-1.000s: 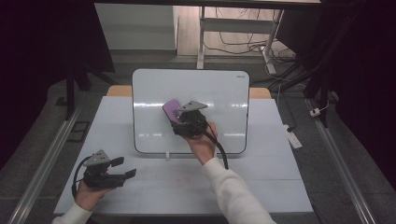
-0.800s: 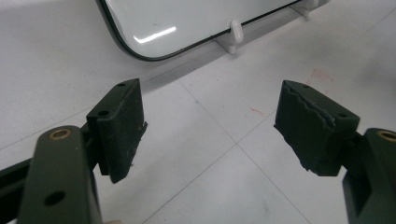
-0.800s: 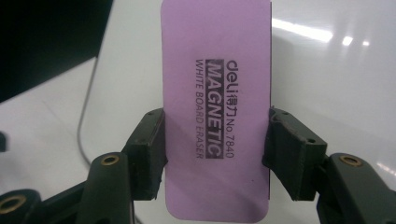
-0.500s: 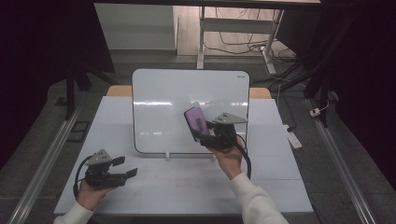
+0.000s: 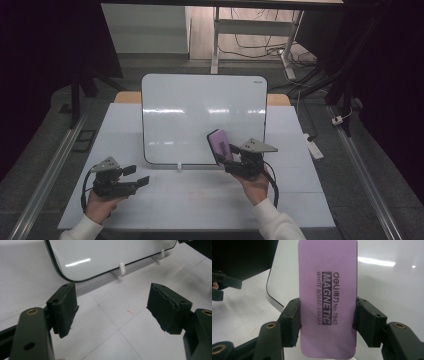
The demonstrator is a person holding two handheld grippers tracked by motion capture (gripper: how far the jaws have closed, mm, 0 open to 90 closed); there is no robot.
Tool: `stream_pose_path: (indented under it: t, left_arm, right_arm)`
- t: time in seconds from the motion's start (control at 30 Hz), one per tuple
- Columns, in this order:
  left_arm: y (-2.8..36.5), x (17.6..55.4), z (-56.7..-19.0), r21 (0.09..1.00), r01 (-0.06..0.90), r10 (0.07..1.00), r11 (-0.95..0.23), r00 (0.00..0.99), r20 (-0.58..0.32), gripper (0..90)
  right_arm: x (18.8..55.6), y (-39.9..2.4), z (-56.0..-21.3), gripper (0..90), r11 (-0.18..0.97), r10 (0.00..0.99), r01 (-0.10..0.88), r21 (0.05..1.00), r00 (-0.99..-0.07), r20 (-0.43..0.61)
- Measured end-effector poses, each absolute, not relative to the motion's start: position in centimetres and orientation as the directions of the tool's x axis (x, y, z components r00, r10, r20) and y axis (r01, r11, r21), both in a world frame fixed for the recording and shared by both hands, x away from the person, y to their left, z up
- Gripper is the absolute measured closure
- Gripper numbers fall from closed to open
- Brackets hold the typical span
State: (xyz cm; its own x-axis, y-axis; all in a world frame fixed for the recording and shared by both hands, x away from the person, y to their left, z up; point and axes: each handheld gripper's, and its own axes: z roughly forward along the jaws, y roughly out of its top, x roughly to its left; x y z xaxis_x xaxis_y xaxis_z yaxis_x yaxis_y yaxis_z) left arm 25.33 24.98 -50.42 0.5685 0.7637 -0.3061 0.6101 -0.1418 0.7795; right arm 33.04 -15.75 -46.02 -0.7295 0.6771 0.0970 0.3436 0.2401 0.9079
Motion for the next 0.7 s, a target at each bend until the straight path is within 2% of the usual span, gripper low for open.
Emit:
stream_pose_path:
  t: [0.17, 0.7]
  left_arm:
    - [24.5, 25.9, -49.5, 0.786, 0.613, 0.726, -0.081, 0.577, -0.375, 26.5]
    - [19.9, 27.7, -47.3, 0.813, 0.565, 0.693, -0.144, 0.644, -0.325, 27.4]
  right_arm:
    - [32.4, -15.9, -46.9, 41.2, 0.245, 0.672, 0.343, 0.907, -0.734, 0.096]
    - [31.3, -14.9, -47.5, 41.2, 0.255, 0.656, 0.309, 0.916, -0.752, 0.071]
